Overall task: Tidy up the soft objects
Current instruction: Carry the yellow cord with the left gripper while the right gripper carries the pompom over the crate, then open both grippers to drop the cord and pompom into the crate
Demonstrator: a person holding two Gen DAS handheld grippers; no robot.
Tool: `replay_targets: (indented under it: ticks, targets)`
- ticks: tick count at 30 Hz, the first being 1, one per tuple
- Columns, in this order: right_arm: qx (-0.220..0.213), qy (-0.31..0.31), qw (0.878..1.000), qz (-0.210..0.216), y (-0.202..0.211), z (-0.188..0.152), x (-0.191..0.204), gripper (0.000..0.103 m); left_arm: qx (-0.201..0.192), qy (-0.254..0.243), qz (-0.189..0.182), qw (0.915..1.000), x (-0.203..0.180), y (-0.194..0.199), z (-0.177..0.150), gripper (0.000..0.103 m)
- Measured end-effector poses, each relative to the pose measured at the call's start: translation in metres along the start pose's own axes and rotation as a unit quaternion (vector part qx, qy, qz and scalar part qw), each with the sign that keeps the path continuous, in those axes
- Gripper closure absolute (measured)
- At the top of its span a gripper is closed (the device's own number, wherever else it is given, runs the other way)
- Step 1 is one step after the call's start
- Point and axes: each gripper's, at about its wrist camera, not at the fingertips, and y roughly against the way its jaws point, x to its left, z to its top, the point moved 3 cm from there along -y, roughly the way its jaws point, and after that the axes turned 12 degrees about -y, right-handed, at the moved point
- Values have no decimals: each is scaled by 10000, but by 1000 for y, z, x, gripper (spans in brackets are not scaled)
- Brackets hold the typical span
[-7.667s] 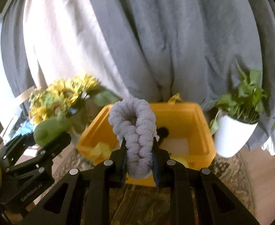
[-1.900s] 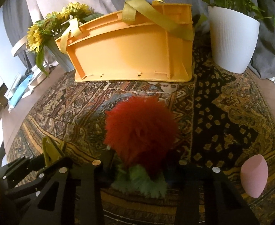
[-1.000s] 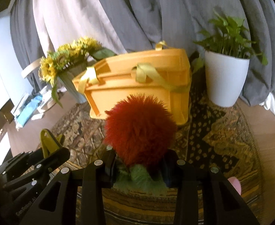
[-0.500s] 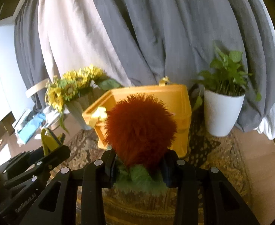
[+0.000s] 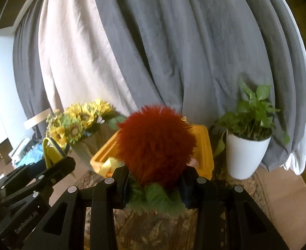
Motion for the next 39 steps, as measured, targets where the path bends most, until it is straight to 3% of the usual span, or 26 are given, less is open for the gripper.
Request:
replay_targets:
  ticks: [16, 33, 39]
  targets:
    - [-298, 16, 9993, -207, -44, 39, 9, 65, -104, -176, -113, 9997, 29, -55, 31, 69]
    - [503, 33, 9966, -648, -149, 36, -12, 63, 683, -254, -403, 9965, 43, -164, 14, 67]
    - [782, -74, 9937, -805, -172, 27, -24, 54, 883, -305, -466, 9945, 44, -183, 6, 61]
